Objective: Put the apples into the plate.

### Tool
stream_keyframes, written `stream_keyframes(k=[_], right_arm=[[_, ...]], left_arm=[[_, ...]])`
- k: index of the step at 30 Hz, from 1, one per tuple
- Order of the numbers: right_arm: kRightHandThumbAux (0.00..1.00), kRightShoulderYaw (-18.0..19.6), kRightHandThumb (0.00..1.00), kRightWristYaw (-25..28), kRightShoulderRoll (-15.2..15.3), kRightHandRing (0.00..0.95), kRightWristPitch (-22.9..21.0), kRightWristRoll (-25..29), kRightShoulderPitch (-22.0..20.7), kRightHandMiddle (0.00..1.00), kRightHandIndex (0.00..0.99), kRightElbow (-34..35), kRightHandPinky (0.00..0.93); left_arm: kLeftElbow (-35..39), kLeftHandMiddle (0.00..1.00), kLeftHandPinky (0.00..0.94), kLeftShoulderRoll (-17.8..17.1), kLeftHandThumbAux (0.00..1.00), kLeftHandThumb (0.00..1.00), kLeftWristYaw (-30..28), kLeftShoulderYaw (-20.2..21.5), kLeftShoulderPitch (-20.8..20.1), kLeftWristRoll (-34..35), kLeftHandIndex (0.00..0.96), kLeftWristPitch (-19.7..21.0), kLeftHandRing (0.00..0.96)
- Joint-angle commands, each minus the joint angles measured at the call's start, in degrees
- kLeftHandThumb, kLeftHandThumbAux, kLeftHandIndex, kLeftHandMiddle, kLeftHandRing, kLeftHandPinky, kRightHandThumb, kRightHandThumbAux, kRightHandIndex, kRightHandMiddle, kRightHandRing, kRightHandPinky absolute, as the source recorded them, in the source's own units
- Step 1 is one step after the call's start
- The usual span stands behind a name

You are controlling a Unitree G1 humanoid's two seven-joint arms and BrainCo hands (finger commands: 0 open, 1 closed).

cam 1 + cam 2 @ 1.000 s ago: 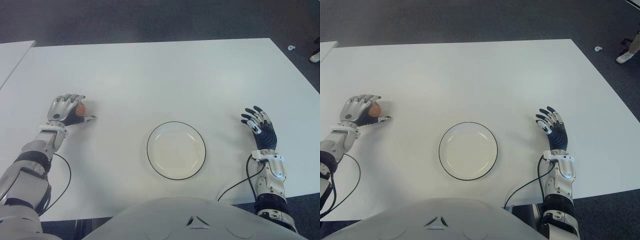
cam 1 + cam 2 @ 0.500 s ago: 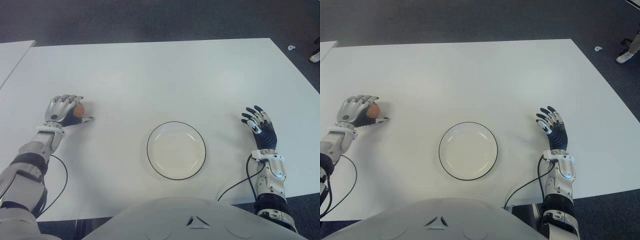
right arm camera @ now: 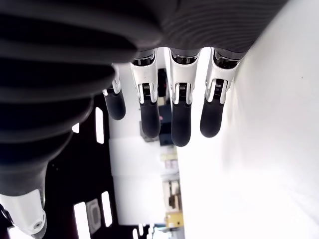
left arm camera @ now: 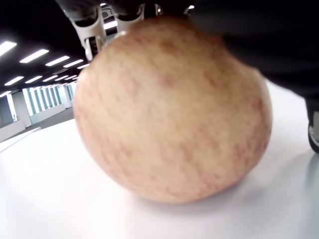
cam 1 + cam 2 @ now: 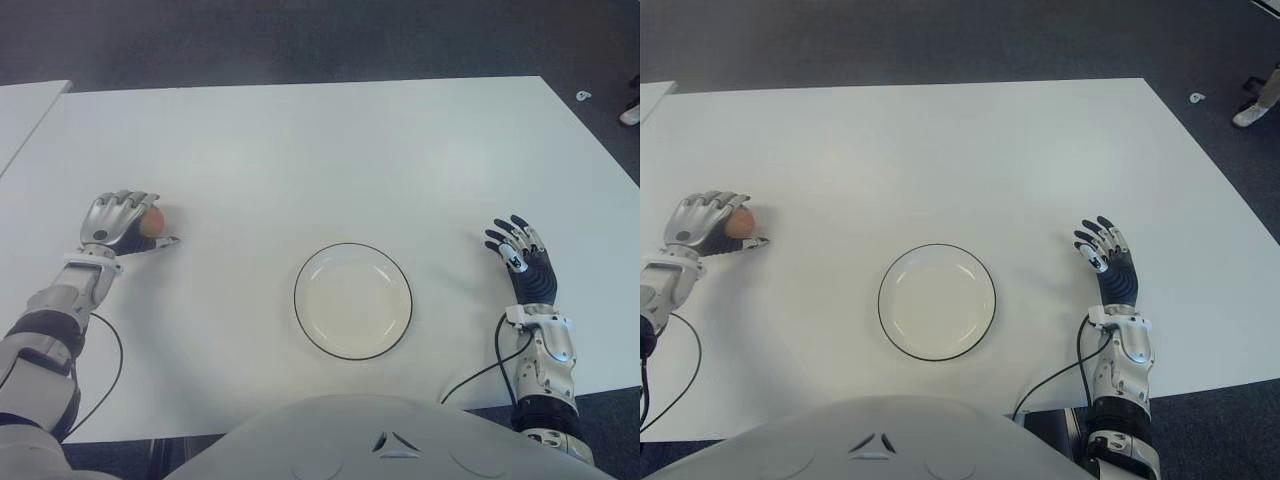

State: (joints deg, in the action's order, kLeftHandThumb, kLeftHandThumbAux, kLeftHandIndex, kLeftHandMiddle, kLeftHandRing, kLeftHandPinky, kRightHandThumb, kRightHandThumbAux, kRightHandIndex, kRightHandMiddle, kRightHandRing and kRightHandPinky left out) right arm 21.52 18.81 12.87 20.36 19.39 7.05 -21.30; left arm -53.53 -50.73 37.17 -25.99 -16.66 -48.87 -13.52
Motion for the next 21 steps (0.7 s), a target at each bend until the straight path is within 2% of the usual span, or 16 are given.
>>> stream_keyframes(k=[1,14,21], right_arm=[[0.630,-0.6,0.585,-0.8,-1.0,0.259,-1.9,-0.4,1.3,0.245,0.133,0.1,0.285],[0.612,-1.7,0.584,-2.4,-1.3,0.258,-4.4,-1.1,2.3,0.236,0.123,3.6,0.283],[0.607,-1.9,0.589,-2.7,-1.3,0.250,-6.2,-0.7,2.7,0.228,0.120,5.6,0.278]], left_arm=[[2.4,0.238,0.224,-1.4,0.352,0.372,-2.1,0.4,1.7,-0.1,0.173,0.5,0.231],[7.4,0.240,0.227,-2.1,0.360,0.385,-3.3,2.2,3.6,0.2,0.178,1.9,0.233],[9.2,0.238,0.241,-2.0,0.362,0.379,-5.8,3.2,4.3,0.5,0.179,3.1,0.231]])
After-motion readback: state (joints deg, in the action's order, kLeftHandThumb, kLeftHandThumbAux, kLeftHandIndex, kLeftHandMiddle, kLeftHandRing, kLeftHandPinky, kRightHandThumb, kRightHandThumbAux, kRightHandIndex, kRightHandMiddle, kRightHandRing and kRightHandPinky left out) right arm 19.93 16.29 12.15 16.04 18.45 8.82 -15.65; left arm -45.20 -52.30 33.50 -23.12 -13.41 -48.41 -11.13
